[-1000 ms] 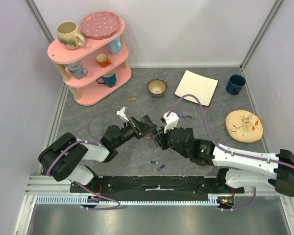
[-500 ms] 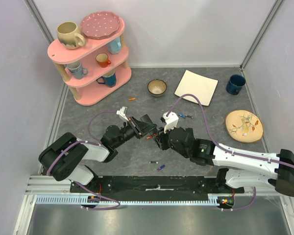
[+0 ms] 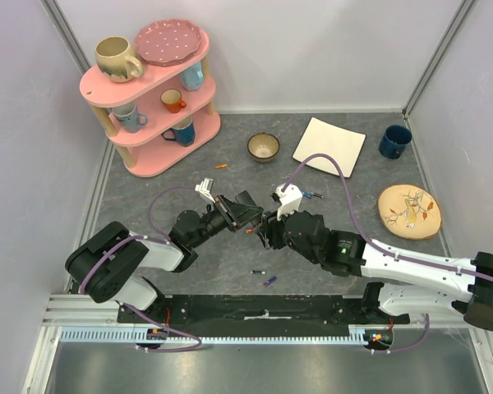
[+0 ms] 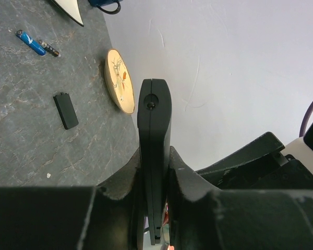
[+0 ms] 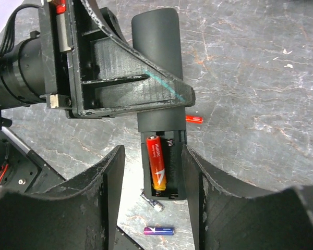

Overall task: Load the batteries into the remote control
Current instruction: Load the battery into the remote control.

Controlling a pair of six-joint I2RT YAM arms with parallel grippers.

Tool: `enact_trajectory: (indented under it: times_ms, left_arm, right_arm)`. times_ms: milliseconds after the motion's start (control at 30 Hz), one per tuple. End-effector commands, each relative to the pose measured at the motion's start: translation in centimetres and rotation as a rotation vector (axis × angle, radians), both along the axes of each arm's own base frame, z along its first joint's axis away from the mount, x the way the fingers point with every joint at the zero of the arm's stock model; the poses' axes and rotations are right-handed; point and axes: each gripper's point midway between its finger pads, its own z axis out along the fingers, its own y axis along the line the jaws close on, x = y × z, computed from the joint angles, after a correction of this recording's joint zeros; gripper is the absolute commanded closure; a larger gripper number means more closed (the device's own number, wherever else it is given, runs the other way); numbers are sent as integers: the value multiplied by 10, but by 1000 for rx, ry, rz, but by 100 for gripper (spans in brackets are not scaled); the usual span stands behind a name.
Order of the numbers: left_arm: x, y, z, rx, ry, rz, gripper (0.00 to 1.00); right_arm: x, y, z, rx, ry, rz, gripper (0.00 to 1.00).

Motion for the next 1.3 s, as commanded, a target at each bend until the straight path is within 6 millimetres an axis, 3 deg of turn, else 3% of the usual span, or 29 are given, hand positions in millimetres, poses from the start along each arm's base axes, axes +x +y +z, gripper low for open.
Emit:
enact_trajectory:
  times_ms: [0,200,500,567,633,933,1100,1267]
  left_arm:
    - [-12,5,81,-230,-248,-17,98]
    - [-12,5,80,-227,-248,-18,98]
    - [-10,3,77,-222,-242,-20,98]
    - [-10,4,77,-230,-244,-18,98]
    - [-11,4,80,-239,-247,-16,98]
    - [-12,8,98,-270,-309,-1,98]
    - [-13,7,105,-278,-331,-8,98]
    - [-13,6,109,-282,-347,-10,98]
  right_arm:
    - [8,-6,26,34,-39,-51,44]
    - [9,-9,37,45,-52,-63,41]
    - [1,-19,85,150,-125,-24,35]
    - [0,-22,87,174,-120,-34,27]
    - [0,-25,80,202,-83,-69,19]
    - [-5,-25,55,386,157,-52,10]
    - [2,-30,46,488,241,-50,10]
    - [-1,-18,38,532,315,7,9]
